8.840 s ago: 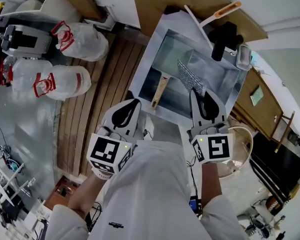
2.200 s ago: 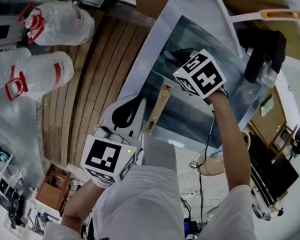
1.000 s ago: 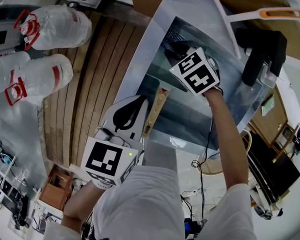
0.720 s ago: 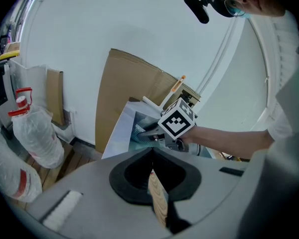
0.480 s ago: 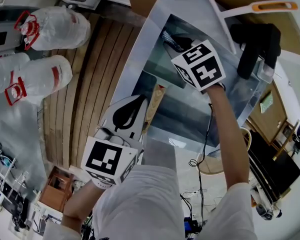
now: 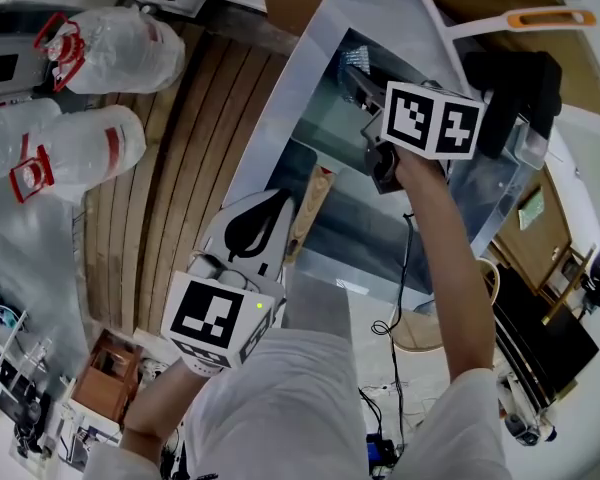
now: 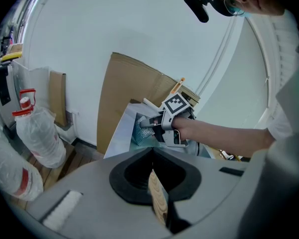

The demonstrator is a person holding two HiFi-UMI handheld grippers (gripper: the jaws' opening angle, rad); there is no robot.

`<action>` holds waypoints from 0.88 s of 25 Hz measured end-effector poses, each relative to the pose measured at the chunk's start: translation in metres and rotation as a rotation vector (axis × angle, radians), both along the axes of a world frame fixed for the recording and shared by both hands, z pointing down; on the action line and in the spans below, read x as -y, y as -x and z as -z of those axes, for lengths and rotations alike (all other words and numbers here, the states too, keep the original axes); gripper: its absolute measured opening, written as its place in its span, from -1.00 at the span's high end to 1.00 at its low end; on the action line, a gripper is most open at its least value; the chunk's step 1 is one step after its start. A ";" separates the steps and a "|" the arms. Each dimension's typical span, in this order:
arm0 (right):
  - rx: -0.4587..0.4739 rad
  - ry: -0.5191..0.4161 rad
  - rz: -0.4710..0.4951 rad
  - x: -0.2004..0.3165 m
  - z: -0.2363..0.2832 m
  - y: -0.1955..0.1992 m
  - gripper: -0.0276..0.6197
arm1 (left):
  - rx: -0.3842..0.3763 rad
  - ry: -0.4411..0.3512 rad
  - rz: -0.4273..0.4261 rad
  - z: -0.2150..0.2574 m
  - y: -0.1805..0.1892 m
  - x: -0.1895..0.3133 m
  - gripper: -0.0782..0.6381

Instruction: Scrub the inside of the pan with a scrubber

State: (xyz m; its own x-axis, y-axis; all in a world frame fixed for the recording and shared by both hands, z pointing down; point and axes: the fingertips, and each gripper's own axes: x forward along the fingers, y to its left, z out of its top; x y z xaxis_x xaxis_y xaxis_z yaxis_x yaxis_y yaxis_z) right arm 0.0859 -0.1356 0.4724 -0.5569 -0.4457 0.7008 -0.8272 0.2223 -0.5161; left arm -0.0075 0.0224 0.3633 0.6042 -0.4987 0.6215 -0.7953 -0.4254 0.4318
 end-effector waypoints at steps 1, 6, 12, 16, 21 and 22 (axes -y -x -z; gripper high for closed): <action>0.016 0.008 -0.048 0.001 0.001 -0.001 0.73 | 0.001 -0.002 0.000 0.000 0.000 0.000 0.76; 0.081 0.046 -0.248 0.004 0.001 -0.003 0.73 | 0.000 -0.007 -0.003 0.004 0.000 -0.001 0.76; 0.159 0.101 -0.467 0.005 -0.001 -0.008 0.73 | 0.002 -0.012 -0.001 0.005 0.003 -0.001 0.76; 0.192 0.134 -0.558 0.005 -0.003 -0.009 0.73 | -0.001 -0.015 0.002 0.007 0.007 -0.001 0.77; 0.212 0.140 -0.617 0.010 -0.008 -0.007 0.73 | -0.001 -0.016 0.007 0.009 0.012 0.000 0.76; 0.221 0.142 -0.629 0.012 -0.009 -0.006 0.73 | -0.001 -0.016 0.008 0.010 0.014 0.001 0.77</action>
